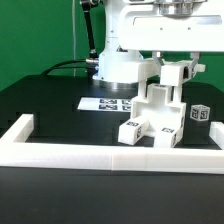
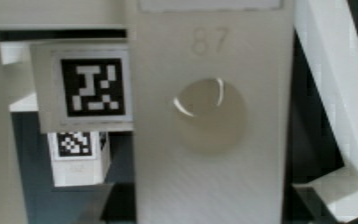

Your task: Assemble chair

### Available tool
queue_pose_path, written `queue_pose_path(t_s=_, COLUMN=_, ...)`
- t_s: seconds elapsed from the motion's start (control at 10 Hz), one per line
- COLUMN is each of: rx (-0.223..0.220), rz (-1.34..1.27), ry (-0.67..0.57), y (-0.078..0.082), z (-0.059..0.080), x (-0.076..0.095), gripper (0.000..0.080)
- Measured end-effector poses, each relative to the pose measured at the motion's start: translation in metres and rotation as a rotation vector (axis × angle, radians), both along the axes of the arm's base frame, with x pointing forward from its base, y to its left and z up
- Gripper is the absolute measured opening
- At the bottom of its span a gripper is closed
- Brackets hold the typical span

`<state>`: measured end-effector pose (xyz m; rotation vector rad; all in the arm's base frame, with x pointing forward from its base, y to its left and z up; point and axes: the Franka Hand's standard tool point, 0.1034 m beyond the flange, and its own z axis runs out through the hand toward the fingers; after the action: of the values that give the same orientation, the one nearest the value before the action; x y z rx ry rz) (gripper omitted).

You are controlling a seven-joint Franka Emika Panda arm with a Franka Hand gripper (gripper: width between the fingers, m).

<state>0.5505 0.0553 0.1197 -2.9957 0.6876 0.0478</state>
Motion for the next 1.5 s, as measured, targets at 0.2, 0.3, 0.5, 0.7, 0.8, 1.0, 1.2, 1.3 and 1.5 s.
queue_pose_path(t_s=0.2, rx=-0.004, rz=-0.041, ry=0.011, y=0.002, z=-0.005, x=-0.003, gripper=0.029)
queue_pose_path(t_s=0.3, rx=-0.004, rz=-0.022, ry=0.01, y=0.002, z=-0.006, x=-0.003, gripper=0.029)
queue_pose_path(t_s=0.5, rx=-0.004, rz=-0.022, ry=0.011, y=0.002, z=-0.006, x=-0.003, gripper=0.029)
queue_pose_path(t_s=0.7, rx=-0.007, rz=-0.002, ry=0.015, y=-0.001, z=-0.012, x=-0.004, gripper=0.029)
queue_pose_path(t_s=0.8, rx=-0.009, rz=0.007, ry=0.018, y=-0.002, z=-0.014, x=-0.005, gripper=0.029)
queue_pose_path(t_s=1.0, rx=-0.014, rz=0.016, ry=0.019, y=-0.003, z=-0.021, x=-0.005, gripper=0.029)
queue_pose_path(t_s=1.2, rx=-0.017, rz=0.04, ry=0.026, y=-0.004, z=-0.026, x=-0.007, gripper=0.029)
queue_pose_path(t_s=1.3, rx=-0.018, rz=0.062, ry=0.031, y=-0.006, z=-0.031, x=-0.007, gripper=0.029)
queue_pose_path(t_s=1.5, rx=-0.027, rz=0.096, ry=0.032, y=-0.011, z=-0.043, x=-0.008, gripper=0.0291)
